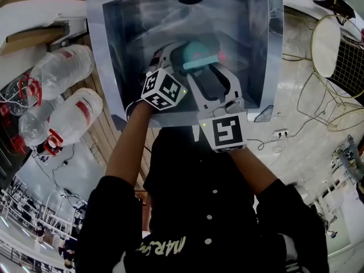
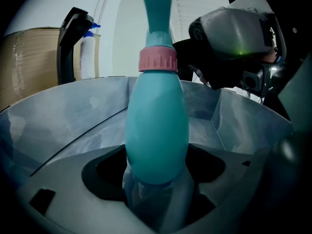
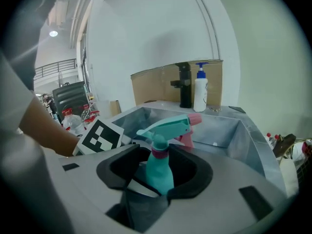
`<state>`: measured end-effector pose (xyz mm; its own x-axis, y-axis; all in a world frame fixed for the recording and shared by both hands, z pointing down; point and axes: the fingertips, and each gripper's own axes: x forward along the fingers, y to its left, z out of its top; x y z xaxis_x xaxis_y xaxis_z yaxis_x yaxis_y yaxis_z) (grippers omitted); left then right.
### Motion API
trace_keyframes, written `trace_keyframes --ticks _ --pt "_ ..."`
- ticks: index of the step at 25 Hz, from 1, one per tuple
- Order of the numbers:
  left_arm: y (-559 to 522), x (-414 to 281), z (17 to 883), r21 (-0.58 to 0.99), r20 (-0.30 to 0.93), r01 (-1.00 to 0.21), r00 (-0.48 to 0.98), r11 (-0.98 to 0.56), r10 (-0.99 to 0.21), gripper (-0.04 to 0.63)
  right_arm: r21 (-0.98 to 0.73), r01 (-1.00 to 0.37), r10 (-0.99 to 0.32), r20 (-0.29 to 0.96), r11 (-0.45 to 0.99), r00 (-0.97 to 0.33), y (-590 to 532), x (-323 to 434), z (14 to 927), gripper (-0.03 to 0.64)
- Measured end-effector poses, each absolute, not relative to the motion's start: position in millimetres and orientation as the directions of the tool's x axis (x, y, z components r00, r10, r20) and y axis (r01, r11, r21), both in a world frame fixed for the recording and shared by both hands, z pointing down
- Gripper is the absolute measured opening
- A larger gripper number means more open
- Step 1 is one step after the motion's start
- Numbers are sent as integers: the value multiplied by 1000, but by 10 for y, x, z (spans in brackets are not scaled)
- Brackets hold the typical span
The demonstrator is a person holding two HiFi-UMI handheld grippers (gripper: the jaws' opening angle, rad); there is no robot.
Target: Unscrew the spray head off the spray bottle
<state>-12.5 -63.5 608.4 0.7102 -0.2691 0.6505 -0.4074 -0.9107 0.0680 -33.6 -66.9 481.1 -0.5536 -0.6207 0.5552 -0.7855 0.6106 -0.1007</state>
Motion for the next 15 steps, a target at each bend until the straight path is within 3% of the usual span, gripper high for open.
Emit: trace_keyframes --ticks 7,15 --pt "-635 -115 6078 65 655 -408 706 -911 -270 388 -57 -727 -590 544 684 -597 -710 -459 4829 276" --pt "-626 -112 6081 57 660 -403 702 -913 -269 388 5 -723 -614 532 691 -583 -850 -512 4858 245"
